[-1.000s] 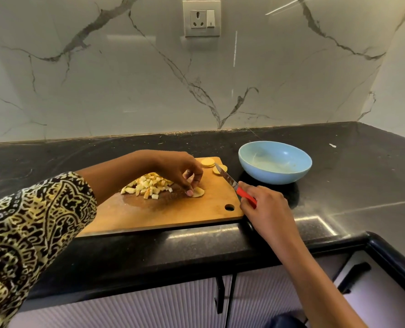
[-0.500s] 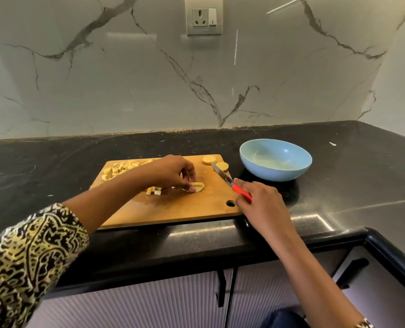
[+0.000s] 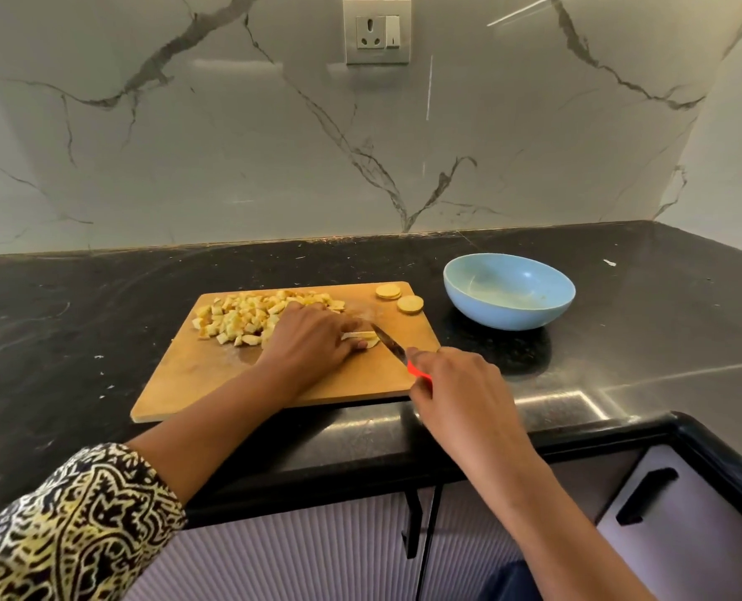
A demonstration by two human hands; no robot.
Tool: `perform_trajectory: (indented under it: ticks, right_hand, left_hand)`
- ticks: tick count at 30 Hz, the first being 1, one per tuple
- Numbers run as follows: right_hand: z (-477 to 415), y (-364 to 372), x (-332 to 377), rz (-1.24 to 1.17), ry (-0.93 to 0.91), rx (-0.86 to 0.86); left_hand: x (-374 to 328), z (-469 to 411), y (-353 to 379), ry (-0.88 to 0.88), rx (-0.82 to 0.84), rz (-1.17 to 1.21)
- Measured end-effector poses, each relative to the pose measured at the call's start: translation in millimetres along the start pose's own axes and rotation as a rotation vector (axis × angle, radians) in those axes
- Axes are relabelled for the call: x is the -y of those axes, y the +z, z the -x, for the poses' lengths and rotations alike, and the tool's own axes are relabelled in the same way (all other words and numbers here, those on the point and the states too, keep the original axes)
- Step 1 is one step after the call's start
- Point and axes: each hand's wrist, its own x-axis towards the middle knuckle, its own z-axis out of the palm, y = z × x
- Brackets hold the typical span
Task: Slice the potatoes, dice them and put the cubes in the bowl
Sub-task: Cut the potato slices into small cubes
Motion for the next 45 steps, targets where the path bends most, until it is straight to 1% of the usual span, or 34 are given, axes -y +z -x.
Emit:
perform_trajectory:
  ticks: [3, 10, 14, 18, 21, 24, 29, 32, 34, 38, 41, 45]
  right_hand:
    - [0, 0, 4, 0.008, 0.008, 0.012]
    - [0, 2, 14, 0.050, -0.004, -0.001]
    - [-2, 2, 19, 0.087, 0.013, 0.039]
    - [-18, 9, 28, 0.181, 0.036, 0.131]
    - [-18, 12, 33, 0.203, 0.031, 0.162]
    - [6, 6, 32, 0.168, 0.018, 0.177]
    - [11, -18, 28, 0.103, 0.017, 0.096]
    - [1, -10, 32, 0.093, 0.029, 0.045]
    - [-5, -1, 32, 0.089, 0.043, 0.035]
    - [-8, 8, 26, 0.082, 0.051, 0.018]
    - [-7, 9, 20, 0.062, 0.066, -0.002]
    - [-5, 11, 16, 0.058, 0.063, -0.008]
  left_hand:
    - [5, -2, 0, -0.002, 0.003, 0.052]
    - [5, -8, 3, 0.067, 0.071, -0.070]
    - [8, -6, -2, 0.140, 0.138, -0.088]
    - [14, 0, -6, 0.163, 0.226, -0.076]
    - [14, 9, -5, 0.161, 0.241, -0.101]
    - [13, 16, -3, 0.156, 0.254, -0.087]
    - [13, 18, -2, 0.111, 0.270, 0.010]
    - [15, 19, 1, 0.086, 0.215, 0.018]
    - [14, 22, -2, 0.089, 0.182, 0.027]
    - [10, 22, -8, 0.089, 0.223, 0.046]
    - [8, 14, -6, 0.050, 0.250, 0.066]
    - [8, 5, -1, 0.035, 0.208, 0.055]
